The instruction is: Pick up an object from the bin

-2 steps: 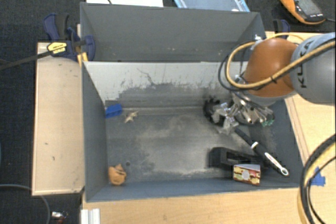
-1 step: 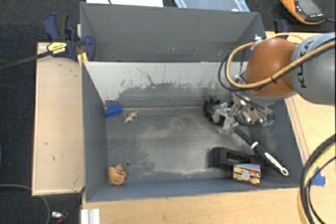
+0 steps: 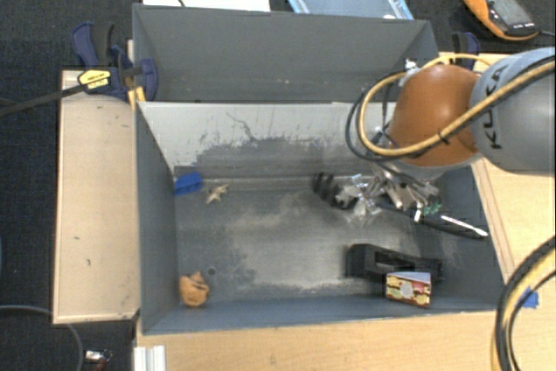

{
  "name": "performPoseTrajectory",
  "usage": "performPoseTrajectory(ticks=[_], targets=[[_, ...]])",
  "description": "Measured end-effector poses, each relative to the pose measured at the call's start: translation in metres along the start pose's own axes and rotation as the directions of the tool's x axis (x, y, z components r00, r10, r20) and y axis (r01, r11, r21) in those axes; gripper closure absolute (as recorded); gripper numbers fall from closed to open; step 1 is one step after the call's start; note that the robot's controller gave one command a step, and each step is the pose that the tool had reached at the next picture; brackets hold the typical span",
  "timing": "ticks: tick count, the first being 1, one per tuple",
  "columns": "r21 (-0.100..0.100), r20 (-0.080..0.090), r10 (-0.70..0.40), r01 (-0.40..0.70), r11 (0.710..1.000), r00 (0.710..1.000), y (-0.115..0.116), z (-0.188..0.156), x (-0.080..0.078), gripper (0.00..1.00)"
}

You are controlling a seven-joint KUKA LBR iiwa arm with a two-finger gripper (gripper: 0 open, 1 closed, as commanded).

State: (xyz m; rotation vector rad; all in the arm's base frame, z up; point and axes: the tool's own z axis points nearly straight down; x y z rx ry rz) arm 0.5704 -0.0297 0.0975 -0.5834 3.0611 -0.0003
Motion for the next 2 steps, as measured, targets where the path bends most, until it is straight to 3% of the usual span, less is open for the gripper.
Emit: performPoseTrajectory(ticks=[1, 2], targets=[[0.001, -0.005, 0.035, -0.035, 0.999, 0.999, -0.021, -0.074, 0.011, 1.00], [-0.001, 0.001, 0.077, -0.077, 0.997, 0.997, -0.025, -0.140, -0.003, 1.00]])
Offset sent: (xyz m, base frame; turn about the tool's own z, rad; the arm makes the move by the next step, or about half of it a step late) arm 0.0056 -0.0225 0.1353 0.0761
